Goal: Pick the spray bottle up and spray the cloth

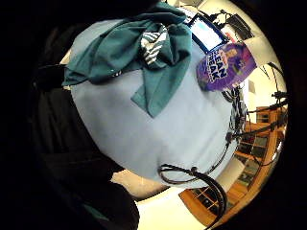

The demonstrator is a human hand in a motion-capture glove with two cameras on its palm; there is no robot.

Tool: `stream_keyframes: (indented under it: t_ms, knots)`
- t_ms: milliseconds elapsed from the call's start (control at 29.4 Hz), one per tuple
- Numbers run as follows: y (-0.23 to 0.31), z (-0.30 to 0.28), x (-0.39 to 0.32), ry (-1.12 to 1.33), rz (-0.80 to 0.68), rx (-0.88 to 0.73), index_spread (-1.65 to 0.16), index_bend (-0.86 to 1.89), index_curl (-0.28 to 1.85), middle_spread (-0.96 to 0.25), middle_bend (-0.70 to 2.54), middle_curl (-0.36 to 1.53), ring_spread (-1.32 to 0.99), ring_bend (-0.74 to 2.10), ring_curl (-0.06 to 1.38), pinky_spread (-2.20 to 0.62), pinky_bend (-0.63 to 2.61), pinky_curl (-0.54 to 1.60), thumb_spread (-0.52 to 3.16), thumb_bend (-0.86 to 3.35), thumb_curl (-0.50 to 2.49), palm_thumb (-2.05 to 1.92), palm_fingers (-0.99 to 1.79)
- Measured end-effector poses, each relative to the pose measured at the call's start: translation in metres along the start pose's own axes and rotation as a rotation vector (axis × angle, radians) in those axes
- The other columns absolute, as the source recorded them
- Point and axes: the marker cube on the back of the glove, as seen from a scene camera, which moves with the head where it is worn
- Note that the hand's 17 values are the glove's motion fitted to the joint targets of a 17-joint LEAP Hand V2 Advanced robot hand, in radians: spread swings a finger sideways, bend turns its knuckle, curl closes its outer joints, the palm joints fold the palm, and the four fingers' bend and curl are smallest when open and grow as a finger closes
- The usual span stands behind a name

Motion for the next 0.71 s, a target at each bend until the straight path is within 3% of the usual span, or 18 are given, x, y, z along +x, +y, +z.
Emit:
stream_keyframes:
  t_ms: [272, 715]
  knots:
    - [0.011, -0.002, 0.019, 0.021, 0.073, -0.018, -0.35, 0.19, 0.3, -0.01, 0.27, 0.27, 0.0, 0.27, 0.22, 0.21, 0.16, 0.2, 1.21, 0.42, 0.31, 0.68, 0.47]
    - [0.029, -0.067, 0.113, 0.064, 0.276, 0.008, -0.33, 0.16, 0.31, -0.01, 0.32, 0.32, -0.03, 0.31, 0.26, 0.21, 0.17, 0.22, 1.27, 0.37, 0.36, 0.72, 0.61]
